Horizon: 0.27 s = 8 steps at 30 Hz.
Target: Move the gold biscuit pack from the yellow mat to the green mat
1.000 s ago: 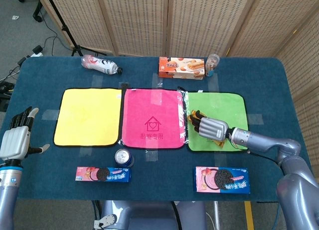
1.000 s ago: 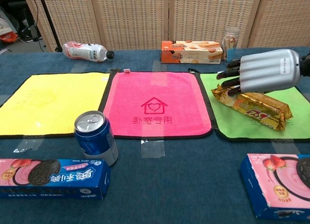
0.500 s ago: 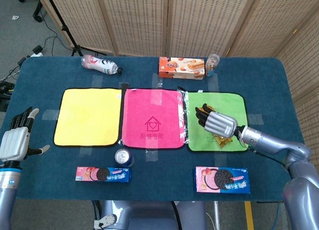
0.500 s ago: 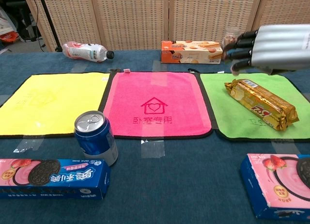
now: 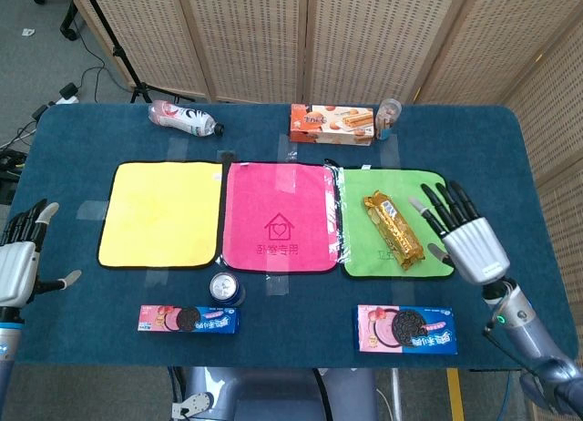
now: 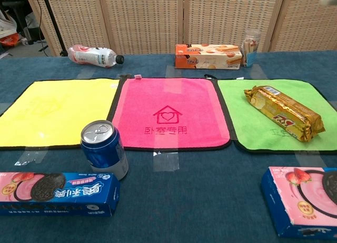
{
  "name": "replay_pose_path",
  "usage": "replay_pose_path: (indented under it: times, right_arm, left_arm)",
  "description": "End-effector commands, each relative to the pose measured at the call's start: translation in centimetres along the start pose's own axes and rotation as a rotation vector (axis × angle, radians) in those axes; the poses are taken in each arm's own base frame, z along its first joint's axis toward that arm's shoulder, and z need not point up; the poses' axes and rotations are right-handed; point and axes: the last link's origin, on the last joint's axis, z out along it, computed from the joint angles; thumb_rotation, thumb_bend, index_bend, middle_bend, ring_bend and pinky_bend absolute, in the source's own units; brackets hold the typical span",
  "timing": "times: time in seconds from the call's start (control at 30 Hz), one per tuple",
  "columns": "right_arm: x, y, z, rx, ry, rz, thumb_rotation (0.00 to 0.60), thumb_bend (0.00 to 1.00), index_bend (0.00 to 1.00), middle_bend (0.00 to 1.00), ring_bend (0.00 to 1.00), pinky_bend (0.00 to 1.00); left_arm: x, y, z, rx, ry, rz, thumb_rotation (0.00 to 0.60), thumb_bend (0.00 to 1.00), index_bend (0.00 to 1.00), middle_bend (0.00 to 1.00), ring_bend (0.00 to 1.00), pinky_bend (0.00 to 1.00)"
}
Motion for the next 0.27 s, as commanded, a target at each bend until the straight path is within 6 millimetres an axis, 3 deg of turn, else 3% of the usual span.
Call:
replay_pose_path:
  times: [0.03, 0.27]
  right_arm:
    - [0.7, 0.9, -4.3, -0.199, -0.079, 0.080, 0.600, 0.00, 0.02, 0.00, 0.00, 0.00]
    - [0.3, 0.1, -6.9, -0.282, -0.130, 0.150, 0.600, 0.00, 0.00, 0.00, 0.00, 0.00]
  left_arm:
    - [0.0, -0.6, -0.8, -0.024, 0.008, -0.002, 0.600, 0.00, 0.00, 0.00, 0.00, 0.00]
    - [0.0, -1.3, -1.5, -0.063, 0.018, -0.001, 0.600, 0.00, 0.00, 0.00, 0.00, 0.00]
